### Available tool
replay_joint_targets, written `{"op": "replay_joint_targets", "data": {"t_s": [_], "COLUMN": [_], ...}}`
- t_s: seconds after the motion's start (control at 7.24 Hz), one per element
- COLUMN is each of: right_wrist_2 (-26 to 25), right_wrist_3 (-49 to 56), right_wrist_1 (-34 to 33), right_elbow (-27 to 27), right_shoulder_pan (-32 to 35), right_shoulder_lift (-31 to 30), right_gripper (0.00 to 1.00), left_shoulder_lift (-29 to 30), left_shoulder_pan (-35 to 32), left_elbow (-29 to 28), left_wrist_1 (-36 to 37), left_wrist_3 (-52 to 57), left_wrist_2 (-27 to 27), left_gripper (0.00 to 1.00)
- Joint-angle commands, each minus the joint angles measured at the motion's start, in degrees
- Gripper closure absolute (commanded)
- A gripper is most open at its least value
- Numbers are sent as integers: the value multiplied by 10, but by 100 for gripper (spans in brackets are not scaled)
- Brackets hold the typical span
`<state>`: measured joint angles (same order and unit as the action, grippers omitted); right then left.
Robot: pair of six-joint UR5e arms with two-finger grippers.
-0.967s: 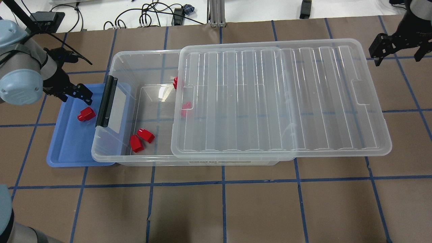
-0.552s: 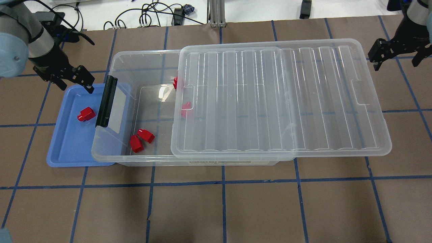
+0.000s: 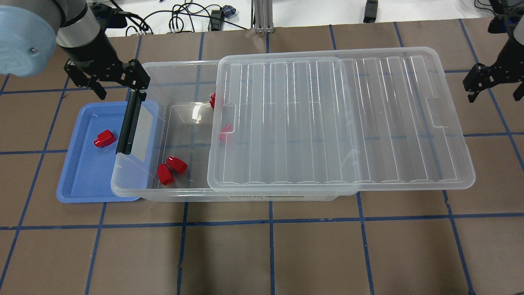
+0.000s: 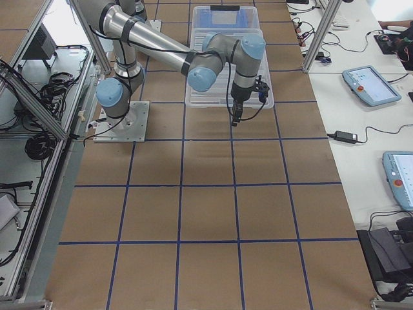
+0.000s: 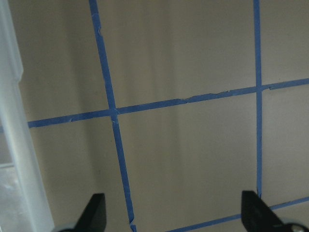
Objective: Place red block in blue tray from box
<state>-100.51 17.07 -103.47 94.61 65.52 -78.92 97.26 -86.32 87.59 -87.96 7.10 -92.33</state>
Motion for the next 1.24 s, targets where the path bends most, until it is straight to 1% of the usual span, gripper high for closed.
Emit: {"op": "replay_joint_targets", "data": {"t_s": [0.0, 0.14, 0.28, 0.41, 0.55, 0.69, 1.1], "right_wrist_2": [1, 7, 52, 59, 60, 60, 60], "right_wrist_3": [-1, -3, -7, -7, -7, -12, -94], "right_wrist_1": [1, 1, 3, 4, 6, 6, 5], "right_elbow": [17, 16, 17, 18, 18, 18, 18], "right_shoulder_pan": [3, 7, 15, 19, 24, 43, 113], "right_shoulder_lift": [-3, -8, -8, -7, -8, -8, -7], "right_gripper": [0, 0, 0, 0, 0, 0, 0], "left_shoulder_lift": [-22, -29, -39, -41, -41, -39, -39], "left_shoulder_pan": [-42, -42, -42, -42, -42, -43, -45], "left_elbow": [-2, -2, -2, -2, -2, -2, -2], "left_wrist_1": [-12, -17, -16, -17, -16, -16, -16], "left_wrist_3": [-67, -69, -69, -69, -69, -72, -81], "left_wrist_2": [7, 7, 7, 6, 7, 8, 9], "left_gripper": [0, 0, 0, 0, 0, 0, 0]}}
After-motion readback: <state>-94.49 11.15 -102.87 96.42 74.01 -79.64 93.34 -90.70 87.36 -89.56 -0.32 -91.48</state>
